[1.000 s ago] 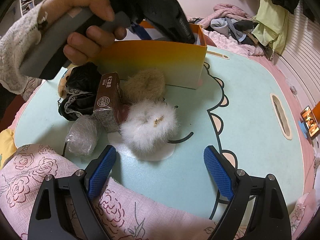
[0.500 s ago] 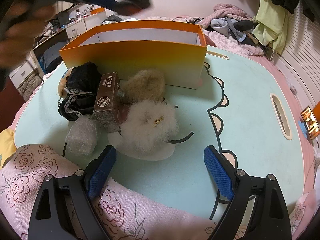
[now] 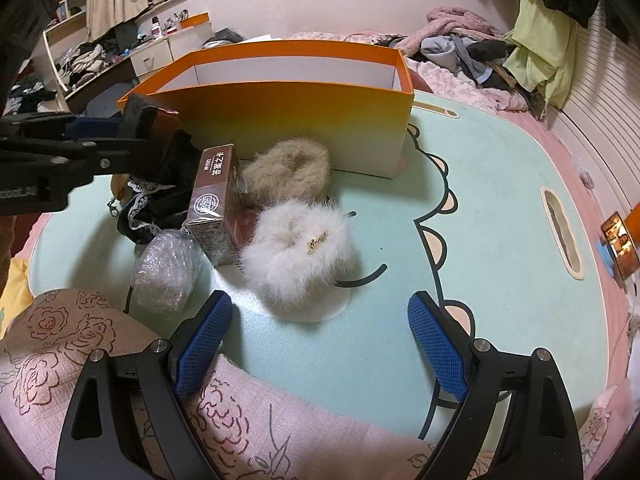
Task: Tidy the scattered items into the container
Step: 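Lift the black case out and set it on the table behind the teddy bear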
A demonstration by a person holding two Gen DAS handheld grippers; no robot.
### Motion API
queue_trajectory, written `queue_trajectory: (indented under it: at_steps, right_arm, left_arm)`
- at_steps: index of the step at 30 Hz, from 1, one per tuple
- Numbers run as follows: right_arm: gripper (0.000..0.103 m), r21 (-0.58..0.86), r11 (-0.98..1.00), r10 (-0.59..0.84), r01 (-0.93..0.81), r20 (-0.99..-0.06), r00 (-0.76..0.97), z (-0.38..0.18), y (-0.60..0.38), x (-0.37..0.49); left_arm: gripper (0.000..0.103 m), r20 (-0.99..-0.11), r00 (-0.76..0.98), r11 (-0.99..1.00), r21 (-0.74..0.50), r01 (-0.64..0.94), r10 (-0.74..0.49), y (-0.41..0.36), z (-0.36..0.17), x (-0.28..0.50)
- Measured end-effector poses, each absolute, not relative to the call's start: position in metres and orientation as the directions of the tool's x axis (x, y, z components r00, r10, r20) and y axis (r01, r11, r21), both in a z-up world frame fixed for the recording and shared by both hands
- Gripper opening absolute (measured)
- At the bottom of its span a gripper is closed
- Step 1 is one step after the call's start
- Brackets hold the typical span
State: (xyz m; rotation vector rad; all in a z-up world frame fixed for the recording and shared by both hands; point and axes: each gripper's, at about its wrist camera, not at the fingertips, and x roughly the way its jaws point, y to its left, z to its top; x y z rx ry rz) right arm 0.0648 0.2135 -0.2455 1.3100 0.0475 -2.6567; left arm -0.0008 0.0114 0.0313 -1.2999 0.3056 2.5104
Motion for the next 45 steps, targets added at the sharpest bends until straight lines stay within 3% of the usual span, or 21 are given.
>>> queue_trajectory:
  at_steps: [7, 9, 17, 26, 30, 45]
  right_arm:
    - [0.09, 0.05, -0.984, -0.146, 0.174, -0.789, -0.596, -0.246, 0.213, 0.065]
    - [0.09, 0.05, -0.984, -0.145, 0.173, -0.789, -0.596, -0.246, 0.214, 0.065]
    - [0.09, 0.051, -0.984, -0.145, 0.172, -0.789, -0.597, -0.246, 0.214, 0.065]
    - [0.09, 0.051, -0.984, -0.145, 0.172, -0.789, -0.597, -0.246, 0.214, 0.065]
    - [0.09, 0.05, -0.984, -0.144, 0.172, -0.79, -0.596, -0.246, 0.214, 0.065]
    - [0.09, 0.087, -0.979, -0.184, 0.183, -0.759, -0.625, -0.229, 0.223, 0.068]
  left_arm:
    - [0.07, -0.803, -0.575, -0.941, 0.052, -0.333, 0.159, 0.014, 0.035, 0.007]
    - [0.084, -0.789, -0.594, -0.941, 0.064, -0.332, 0.156, 0.011, 0.04, 0.017]
    - [0.088, -0.725, -0.684, -0.965, 0.116, -0.234, 0.079, -0.004, 0.045, 0.064]
    - [0.09, -0.786, -0.618, -0.977, 0.151, -0.149, -0.027, -0.011, -0.004, 0.06]
    - [0.103, -0.806, -0.591, -0.986, 0.076, -0.149, 0.027, -0.022, -0.013, 0.05]
    - [0.103, -0.792, -0.609, -0.986, 0.07, -0.153, 0.038, -0.02, -0.014, 0.051]
